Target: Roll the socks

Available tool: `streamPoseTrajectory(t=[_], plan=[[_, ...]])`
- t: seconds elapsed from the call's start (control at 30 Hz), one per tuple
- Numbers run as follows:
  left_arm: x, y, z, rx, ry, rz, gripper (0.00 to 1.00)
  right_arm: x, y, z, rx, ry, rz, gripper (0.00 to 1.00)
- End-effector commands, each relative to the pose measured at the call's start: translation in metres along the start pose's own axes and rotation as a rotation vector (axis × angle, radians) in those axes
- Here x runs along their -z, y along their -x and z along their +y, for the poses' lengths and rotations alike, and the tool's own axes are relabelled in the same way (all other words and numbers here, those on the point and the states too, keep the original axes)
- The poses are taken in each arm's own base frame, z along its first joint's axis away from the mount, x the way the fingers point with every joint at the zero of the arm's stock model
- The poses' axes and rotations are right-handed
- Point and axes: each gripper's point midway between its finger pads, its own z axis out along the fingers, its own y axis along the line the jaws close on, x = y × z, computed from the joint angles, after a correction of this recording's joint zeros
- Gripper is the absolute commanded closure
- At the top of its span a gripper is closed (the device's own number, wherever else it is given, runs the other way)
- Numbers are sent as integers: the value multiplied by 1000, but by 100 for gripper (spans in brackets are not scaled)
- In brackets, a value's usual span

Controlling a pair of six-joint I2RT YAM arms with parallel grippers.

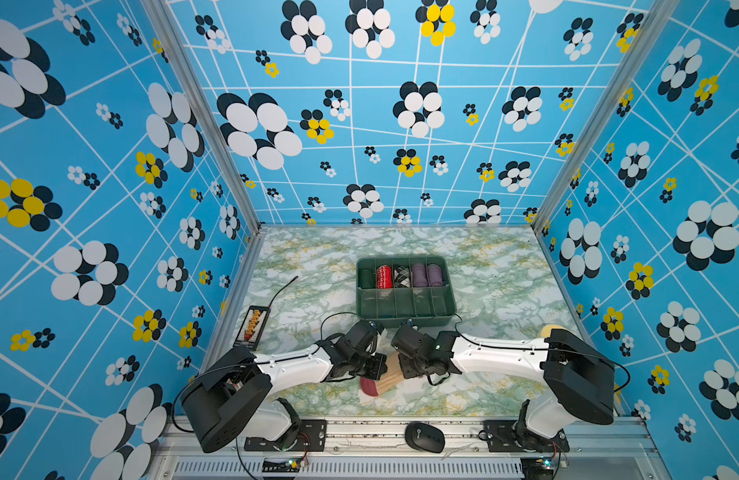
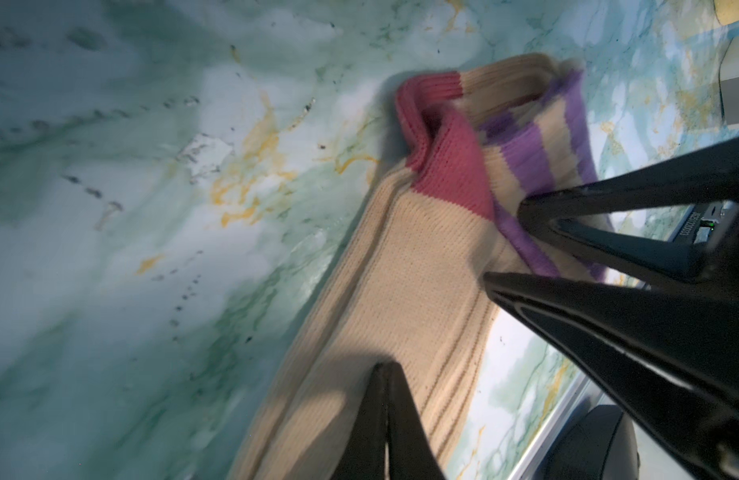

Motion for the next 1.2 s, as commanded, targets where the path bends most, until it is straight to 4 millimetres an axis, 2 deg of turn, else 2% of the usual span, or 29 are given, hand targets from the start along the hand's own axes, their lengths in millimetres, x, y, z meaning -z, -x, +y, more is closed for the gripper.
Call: streamPoseTrajectory(t=[0.0,0.27,0.6,0.67,0.93,1.17], plan=[[2,3,-2,-19,13,8,92,-12,-22,-12,-59,21,84,62],[4,5,-4,-30,20,19,92,-9,-21,-32,-200,123,45,63],[2,6,-8,-26,9,31,95,-12,-18,-36,-282,202,16,65],[-2,3,-7,-24,10,44,100,-13,-18,-38,-290,200,14,66],[-12,-12,7,1,52,96,100,-16,-14,-45,-319,183,-3,70],[-17,-28,19,16,91,158,100,-23,-15,-60,-363,126,-14,77]])
